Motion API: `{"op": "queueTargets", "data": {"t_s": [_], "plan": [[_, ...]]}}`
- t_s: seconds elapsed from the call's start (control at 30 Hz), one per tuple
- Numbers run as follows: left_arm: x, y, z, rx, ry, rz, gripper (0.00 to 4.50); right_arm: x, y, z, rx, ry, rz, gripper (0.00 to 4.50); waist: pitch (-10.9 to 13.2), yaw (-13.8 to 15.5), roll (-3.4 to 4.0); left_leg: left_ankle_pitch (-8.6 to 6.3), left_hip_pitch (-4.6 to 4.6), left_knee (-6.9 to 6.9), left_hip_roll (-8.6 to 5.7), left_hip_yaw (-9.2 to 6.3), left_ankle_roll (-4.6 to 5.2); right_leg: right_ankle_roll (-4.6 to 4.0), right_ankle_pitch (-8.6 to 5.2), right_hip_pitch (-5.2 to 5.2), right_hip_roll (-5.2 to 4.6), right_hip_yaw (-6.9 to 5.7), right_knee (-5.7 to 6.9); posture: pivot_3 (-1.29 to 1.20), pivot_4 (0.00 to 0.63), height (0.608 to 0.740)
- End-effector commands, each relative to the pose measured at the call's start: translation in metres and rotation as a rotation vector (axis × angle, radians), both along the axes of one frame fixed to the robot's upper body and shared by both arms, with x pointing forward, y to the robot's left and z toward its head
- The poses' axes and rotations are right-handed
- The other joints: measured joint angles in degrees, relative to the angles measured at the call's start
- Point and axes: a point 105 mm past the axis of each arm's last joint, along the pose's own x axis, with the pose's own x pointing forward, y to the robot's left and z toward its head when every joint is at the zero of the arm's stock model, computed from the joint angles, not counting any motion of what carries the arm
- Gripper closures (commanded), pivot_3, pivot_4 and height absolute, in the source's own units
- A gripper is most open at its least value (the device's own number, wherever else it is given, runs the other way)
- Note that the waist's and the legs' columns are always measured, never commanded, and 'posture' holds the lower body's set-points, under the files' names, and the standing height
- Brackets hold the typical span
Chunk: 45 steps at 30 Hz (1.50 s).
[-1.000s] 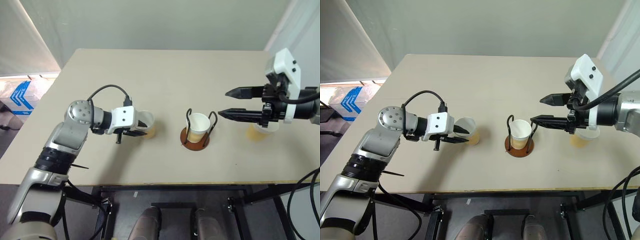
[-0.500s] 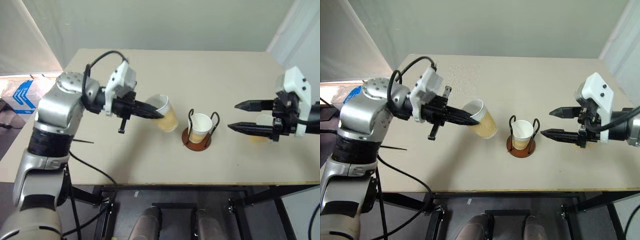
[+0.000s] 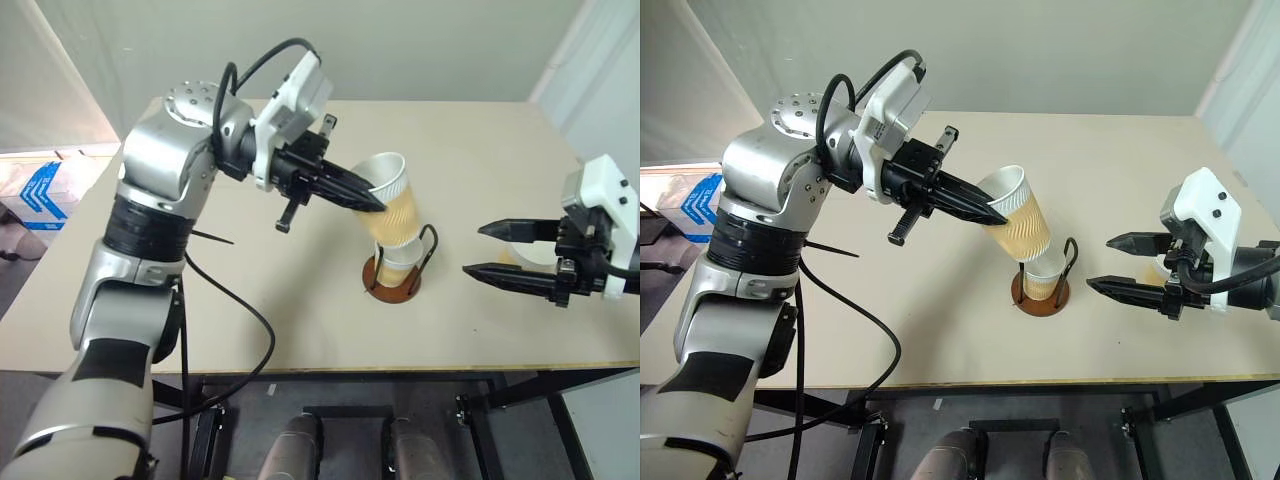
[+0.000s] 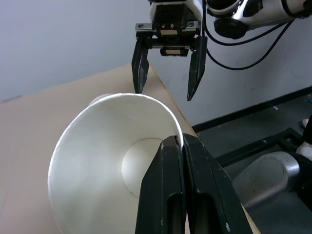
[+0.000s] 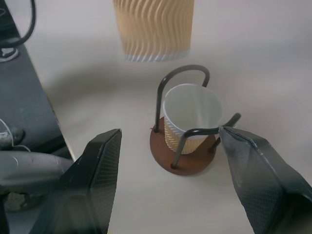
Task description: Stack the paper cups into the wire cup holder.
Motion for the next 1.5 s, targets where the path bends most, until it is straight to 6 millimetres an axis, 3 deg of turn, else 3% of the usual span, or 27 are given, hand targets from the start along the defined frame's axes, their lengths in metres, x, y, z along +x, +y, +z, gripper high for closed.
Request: {"op": "queueTargets", "data": {"t_s": [0.03, 0.13, 0.27, 0.73, 1.0, 1.17, 1.3, 1.5], "plan": [[0.017, -0.032, -0.016, 0.083, -0.159, -0.077, 4.46, -0.009, -0.003, 0.008, 0.003, -0.066, -0.053, 1.13, 0.0, 1.3, 0.04, 0.0, 0.0, 0.1, -0.02, -0.07, -0.01, -0.03, 0.01, 0.13, 0.0, -0.01, 0.02, 0.0, 0.15, 0.74], [0.023, -0.047, -0.02, 0.086, -0.191, -0.105, 4.46, -0.013, -0.005, 0.006, 0.009, -0.068, -0.077, 1.13, 0.0, 2.0, 0.07, -0.26, -0.1, 0.54, -0.14, -0.24, 0.18, -0.38, 0.11, 0.36, -0.02, 0.01, -0.04, 0.0, 0.15, 0.74], [0.027, -0.055, -0.029, 0.101, -0.208, -0.129, 4.46, -0.016, -0.004, 0.006, 0.013, -0.07, -0.09, 1.13, 0.0, 1.2, 0.06, -0.63, -0.27, 1.02, -0.07, 0.11, -0.02, -0.09, 0.14, 0.28, -0.04, 0.04, -0.14, 0.0, 0.15, 0.74], [0.031, -0.061, -0.052, 0.198, -0.297, -0.16, 4.46, -0.018, -0.009, 0.01, 0.016, -0.067, -0.112, 1.13, 0.0, 1.6, 0.07, -0.97, -0.32, 1.05, -0.08, 0.16, 0.1, 0.19, -0.15, 0.28, -0.05, 0.08, -0.12, 0.0, 0.15, 0.74], [0.018, -0.071, -0.064, 0.26, -0.343, -0.238, 4.46, -0.014, -0.031, 0.025, -0.039, -0.109, -0.182, 1.13, 0.0, 1.8, 0.08, -1.0, -0.32, 1.1, -0.07, 0.18, 0.1, 0.17, -0.17, 0.29, -0.06, 0.08, -0.12, 0.0, 0.15, 0.74], [0.017, -0.069, -0.071, 0.305, -0.379, -0.257, 4.46, -0.012, -0.046, 0.046, -0.09, -0.167, -0.233, 1.13, -0.1, 1.8, 0.13, -1.02, -0.3, 1.11, -0.06, 0.2, 0.13, 0.14, -0.19, 0.29, -0.06, 0.07, -0.09, 0.0, 0.15, 0.74], [0.022, -0.067, -0.075, 0.339, -0.417, -0.253, 3.61, -0.011, -0.05, 0.051, -0.13, -0.184, -0.241, 1.13, -0.1, 1.8, 0.13, -1.07, -0.29, 1.12, -0.05, 0.21, 0.22, 0.11, -0.21, 0.29, -0.06, 0.07, -0.1, 0.0, 0.15, 0.74], [0.023, -0.074, -0.065, 0.275, -0.407, -0.231, 1.53, -0.008, -0.051, 0.044, -0.156, -0.163, -0.237, 1.13, 0.0, 1.8, 0.13, -1.08, -0.3, 1.14, -0.06, 0.22, 0.23, 0.12, -0.21, 0.29, -0.06, 0.07, -0.09, 0.0, 0.15, 0.74]]}}
